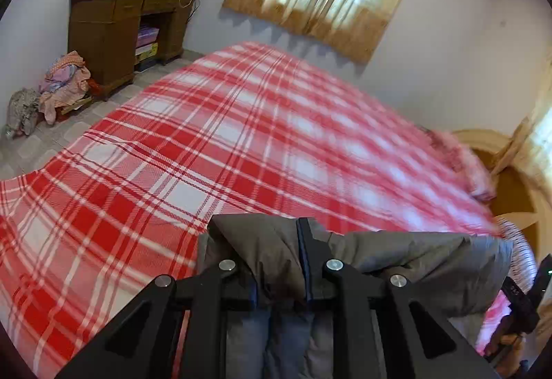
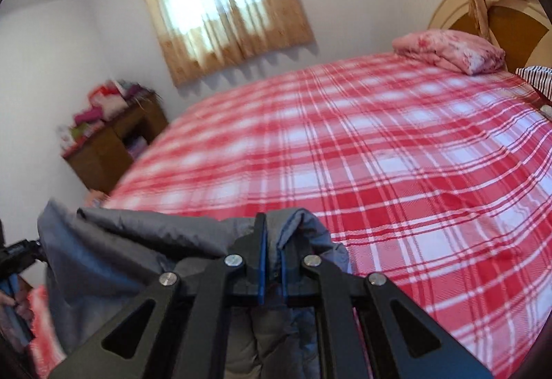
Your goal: Fold large clothes
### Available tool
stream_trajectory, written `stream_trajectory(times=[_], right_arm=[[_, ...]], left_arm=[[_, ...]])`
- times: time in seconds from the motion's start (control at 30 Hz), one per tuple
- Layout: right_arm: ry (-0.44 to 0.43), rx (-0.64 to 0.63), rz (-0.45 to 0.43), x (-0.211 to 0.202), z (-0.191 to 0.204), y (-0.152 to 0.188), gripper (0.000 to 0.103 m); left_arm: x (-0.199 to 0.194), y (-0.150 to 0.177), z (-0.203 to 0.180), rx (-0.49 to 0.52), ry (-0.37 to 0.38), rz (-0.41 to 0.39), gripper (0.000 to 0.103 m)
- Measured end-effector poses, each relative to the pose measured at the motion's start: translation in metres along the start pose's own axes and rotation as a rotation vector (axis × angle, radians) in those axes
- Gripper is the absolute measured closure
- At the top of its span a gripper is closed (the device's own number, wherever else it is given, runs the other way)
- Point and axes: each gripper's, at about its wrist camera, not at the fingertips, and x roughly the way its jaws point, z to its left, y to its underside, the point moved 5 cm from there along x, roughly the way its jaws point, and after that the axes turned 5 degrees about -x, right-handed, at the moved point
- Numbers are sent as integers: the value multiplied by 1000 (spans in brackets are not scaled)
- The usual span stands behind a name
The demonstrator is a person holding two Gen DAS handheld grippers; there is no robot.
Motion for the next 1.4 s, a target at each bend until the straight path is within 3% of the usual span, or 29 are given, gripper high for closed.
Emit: stream_trajectory(times=[0.13, 0.23, 0.37, 0.43, 0.47, 0.57, 0.6, 0.7, 0.77, 0.8, 0.83, 0.87, 0.9, 0.93, 0.97, 1.1, 1.2, 1.33, 1.4], right_arm=[[66, -26, 25, 42, -5, 16, 94], [119, -41, 31, 57, -8, 26, 88], [68, 33, 52, 68, -21, 34, 78], [42, 80, 57, 70, -29, 37, 73], [32, 96, 58, 70, -31, 38, 70], [13, 119, 58, 68, -31, 38, 64], [8, 122, 61, 66, -31, 37, 63], [9, 102, 47, 50, -30, 26, 56], [31, 50, -9, 21, -27, 14, 26], [40, 11, -40, 4, -23, 9, 23], [65, -42, -60, -13, -17, 4, 23], [104, -105, -69, -31, -9, 1, 33], [114, -145, -64, -44, 1, 1, 46], [101, -161, -43, -49, 10, 4, 79], [67, -166, -10, -53, 22, 9, 90], [-62, -202, 30, -46, 82, 23, 89], [-137, -204, 53, -20, 121, 19, 89], [-159, -185, 187, 53, 152, 19, 89], [-119, -172, 232, 89, 156, 25, 89]], left_arm=[[41, 4, 14, -28, -35, 42, 84], [59, 6, 25, -92, 53, 107, 83], [60, -3, 47, -253, 215, 186, 74], [51, -13, 58, -311, 254, 181, 67], [44, -20, 61, -306, 246, 163, 64], [16, -40, 67, -230, 114, 42, 46], [7, -45, 68, -222, 98, 20, 44], [-5, -41, 57, -174, 81, 48, 44], [-15, -28, 33, -73, 59, 51, 44], [-18, -21, 22, -34, 48, 51, 44], [-21, -10, 6, 19, 44, 59, 44], [-22, 0, -7, 62, 49, 60, 44], [-22, 10, -19, 91, 50, 58, 44], [-20, 25, -36, 129, 45, 61, 44], [-15, 40, -53, 168, 49, 65, 44], [4, 75, -103, 263, 69, 87, 44], [19, 77, -129, 270, 78, 105, 43], [49, 64, -144, 297, 17, 116, 43], [66, 61, -142, 323, -22, 106, 43]])
